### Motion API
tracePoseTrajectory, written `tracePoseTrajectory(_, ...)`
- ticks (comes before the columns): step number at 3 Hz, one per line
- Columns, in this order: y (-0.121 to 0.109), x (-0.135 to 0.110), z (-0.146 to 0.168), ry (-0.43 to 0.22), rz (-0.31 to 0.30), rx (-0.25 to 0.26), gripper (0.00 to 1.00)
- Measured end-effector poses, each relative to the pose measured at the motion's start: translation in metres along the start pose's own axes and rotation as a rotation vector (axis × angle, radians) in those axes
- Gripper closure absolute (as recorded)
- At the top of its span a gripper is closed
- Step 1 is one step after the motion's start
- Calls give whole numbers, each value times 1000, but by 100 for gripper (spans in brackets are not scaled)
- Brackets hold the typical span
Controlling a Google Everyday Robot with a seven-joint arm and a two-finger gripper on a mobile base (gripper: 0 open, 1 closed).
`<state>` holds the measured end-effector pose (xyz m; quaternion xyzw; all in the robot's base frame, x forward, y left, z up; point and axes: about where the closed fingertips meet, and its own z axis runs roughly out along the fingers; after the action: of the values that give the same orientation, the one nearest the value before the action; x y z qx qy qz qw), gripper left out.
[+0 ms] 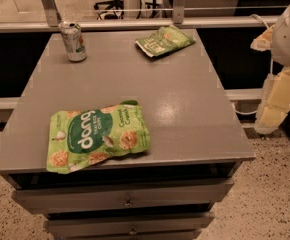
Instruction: Pick green jalapeno chip bag
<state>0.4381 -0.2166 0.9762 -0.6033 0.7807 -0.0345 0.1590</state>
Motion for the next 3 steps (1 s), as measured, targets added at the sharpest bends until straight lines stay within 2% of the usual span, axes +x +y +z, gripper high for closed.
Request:
tracePoseTrajectory(1,0,0,0,0,0,0,0)
tracePoseTrajectory(2,-20,-4,6,-23,-13,33,0)
tracePoseTrajectory(3,-61,-14,19,-84,-34,84,0)
